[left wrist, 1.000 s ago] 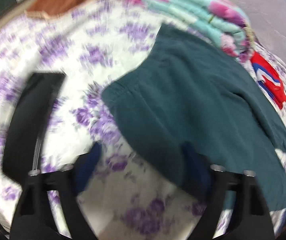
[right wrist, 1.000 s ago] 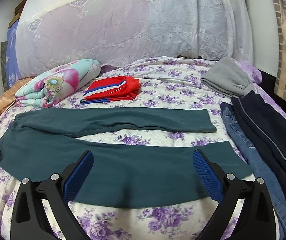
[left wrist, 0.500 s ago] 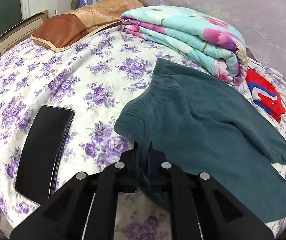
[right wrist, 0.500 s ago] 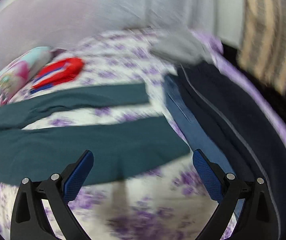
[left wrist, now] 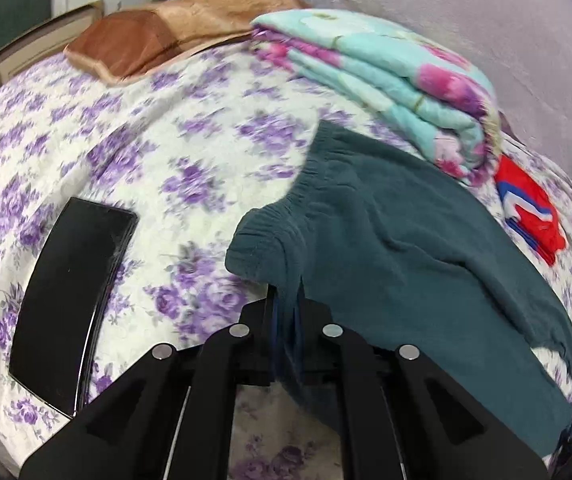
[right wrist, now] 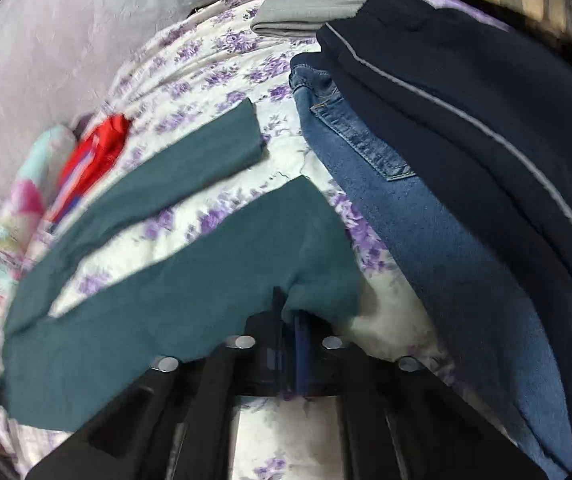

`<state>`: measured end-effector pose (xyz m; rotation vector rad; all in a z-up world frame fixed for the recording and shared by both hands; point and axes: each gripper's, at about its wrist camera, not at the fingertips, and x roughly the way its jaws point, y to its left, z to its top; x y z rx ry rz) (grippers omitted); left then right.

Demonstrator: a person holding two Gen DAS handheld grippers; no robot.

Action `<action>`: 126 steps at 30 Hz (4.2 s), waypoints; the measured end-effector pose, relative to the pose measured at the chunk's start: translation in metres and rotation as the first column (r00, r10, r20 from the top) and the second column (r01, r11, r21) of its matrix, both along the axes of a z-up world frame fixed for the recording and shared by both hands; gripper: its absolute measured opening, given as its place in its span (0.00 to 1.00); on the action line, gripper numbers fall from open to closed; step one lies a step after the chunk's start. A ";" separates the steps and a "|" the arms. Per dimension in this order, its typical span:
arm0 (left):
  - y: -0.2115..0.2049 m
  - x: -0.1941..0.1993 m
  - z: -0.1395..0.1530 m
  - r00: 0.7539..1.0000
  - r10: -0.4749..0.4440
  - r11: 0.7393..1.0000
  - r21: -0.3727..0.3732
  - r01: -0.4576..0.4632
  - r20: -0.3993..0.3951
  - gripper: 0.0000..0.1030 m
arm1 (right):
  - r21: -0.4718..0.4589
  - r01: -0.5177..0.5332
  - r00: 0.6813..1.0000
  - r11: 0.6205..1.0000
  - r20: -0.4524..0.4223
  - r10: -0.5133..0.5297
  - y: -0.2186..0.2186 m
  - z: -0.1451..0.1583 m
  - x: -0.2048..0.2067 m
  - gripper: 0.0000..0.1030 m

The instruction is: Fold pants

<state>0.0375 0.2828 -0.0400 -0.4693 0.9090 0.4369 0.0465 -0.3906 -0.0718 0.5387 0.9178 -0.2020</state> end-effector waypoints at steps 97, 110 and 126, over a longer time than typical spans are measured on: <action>0.040 0.168 -0.013 0.964 -0.237 0.951 0.177 0.255 -0.117 0.19 | -0.410 -0.691 0.694 0.596 -0.145 0.705 0.265 0.016 0.262 0.21; 0.037 0.172 -0.018 0.901 -0.392 0.874 0.231 0.428 -0.187 0.80 | -0.461 -0.794 0.540 0.397 -0.234 0.808 0.310 0.015 0.263 0.64; 0.005 0.066 0.070 0.844 -0.535 0.802 0.339 0.491 0.042 0.03 | -0.350 -0.835 0.410 0.424 0.118 0.904 0.258 0.113 0.117 0.03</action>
